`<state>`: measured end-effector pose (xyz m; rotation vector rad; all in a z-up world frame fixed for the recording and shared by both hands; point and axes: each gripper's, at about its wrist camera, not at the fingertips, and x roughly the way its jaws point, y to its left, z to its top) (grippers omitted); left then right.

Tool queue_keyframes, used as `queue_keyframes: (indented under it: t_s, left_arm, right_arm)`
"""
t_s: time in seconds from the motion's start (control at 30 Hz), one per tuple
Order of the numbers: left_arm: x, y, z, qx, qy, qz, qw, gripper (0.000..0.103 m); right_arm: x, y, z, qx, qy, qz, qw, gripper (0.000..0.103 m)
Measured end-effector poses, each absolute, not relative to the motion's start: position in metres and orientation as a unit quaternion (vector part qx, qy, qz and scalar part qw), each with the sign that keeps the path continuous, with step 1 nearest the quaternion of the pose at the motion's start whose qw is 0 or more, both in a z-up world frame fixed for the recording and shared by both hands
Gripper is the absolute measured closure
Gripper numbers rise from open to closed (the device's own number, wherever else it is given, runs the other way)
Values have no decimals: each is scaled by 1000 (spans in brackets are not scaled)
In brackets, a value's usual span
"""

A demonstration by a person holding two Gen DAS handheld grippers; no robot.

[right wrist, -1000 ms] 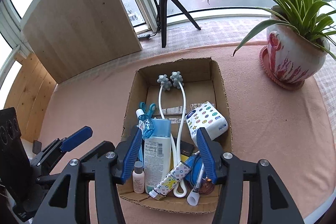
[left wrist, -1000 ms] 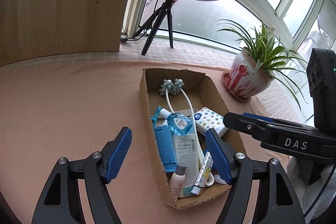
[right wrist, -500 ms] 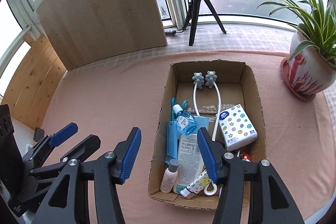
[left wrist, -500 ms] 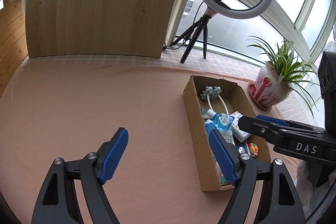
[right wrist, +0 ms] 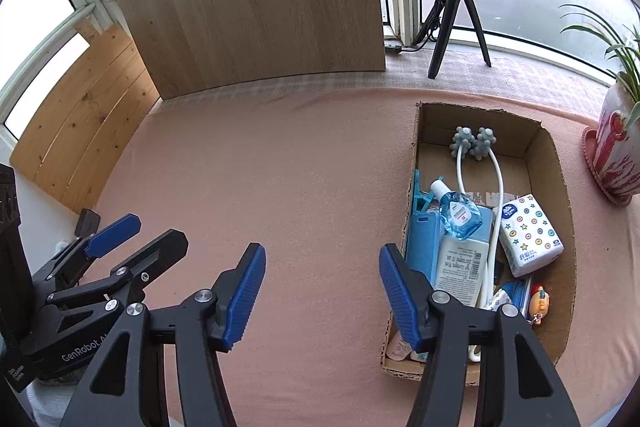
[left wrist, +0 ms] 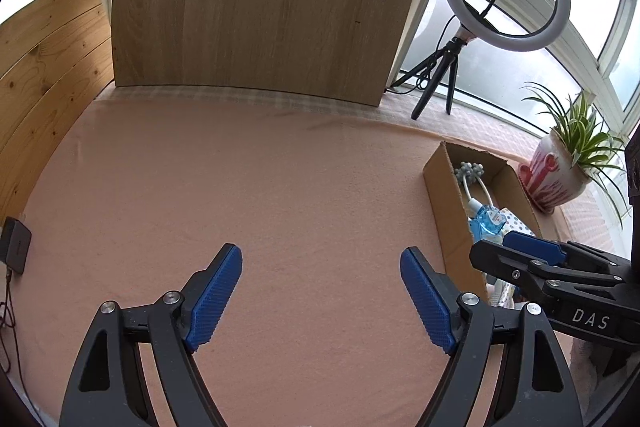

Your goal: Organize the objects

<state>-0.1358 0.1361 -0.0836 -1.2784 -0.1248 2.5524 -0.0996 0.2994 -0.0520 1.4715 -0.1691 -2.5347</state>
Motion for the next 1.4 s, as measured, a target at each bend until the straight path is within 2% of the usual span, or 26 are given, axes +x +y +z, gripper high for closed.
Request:
queue_keyframes:
  t_s: [0.4,0.73,1.4]
  left_arm:
    - [-128,58,-96,-474,-33,874,106,19]
    - [-129,7,-83,-465,-23,880,92,19]
    - [-124,5,-89,-476,3,870,133,19]
  right_arm:
    - [-77,247,-66,495,-61,-859,114,46]
    - [-71,209,-64,478,-38,-872,99,45]
    - [-44,182,-67,457,-29,-888,41,35]
